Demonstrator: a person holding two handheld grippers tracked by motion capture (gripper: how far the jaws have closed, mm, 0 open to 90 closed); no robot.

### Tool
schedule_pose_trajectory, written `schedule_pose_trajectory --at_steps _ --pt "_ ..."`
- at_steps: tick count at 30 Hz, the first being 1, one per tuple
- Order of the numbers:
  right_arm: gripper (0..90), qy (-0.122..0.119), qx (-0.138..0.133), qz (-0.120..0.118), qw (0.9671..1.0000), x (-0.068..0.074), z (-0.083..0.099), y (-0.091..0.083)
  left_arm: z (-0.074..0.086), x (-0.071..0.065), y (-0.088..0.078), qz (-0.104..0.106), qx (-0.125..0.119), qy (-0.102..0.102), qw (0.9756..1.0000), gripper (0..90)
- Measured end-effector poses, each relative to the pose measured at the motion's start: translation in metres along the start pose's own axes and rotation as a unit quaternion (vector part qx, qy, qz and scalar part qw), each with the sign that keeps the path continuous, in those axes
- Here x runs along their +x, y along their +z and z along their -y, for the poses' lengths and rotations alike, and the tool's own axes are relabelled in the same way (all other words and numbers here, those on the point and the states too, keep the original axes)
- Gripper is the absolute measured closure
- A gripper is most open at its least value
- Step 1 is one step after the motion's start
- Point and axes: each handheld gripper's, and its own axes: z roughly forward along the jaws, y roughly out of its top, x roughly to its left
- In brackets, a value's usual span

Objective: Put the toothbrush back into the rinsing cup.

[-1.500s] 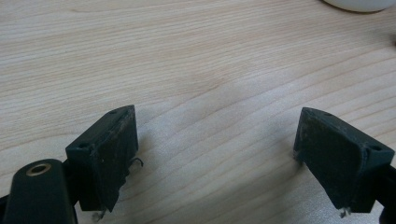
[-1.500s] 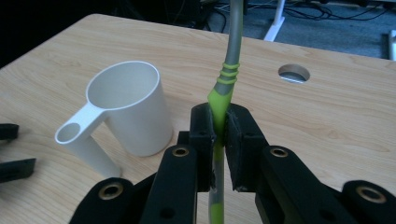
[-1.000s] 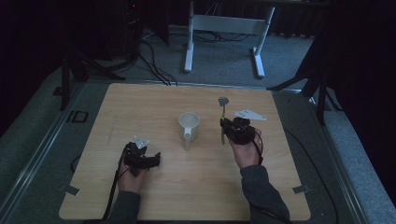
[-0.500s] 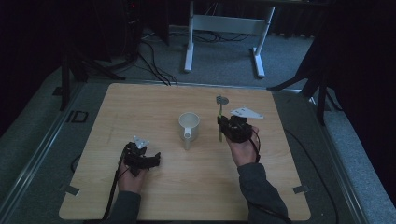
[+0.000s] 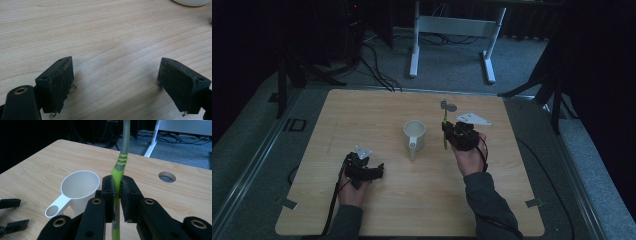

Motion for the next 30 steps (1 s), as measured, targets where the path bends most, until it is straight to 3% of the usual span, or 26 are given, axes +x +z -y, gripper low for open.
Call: schedule_pose_trajectory --at_steps 30 --pt "81.3 0.011 -0.017 -0.022 0.9995 0.0097 -0.0080 0.0032 0.0000 0.0000 0.0000 0.000 0.000 0.000 1.0000 14.2"
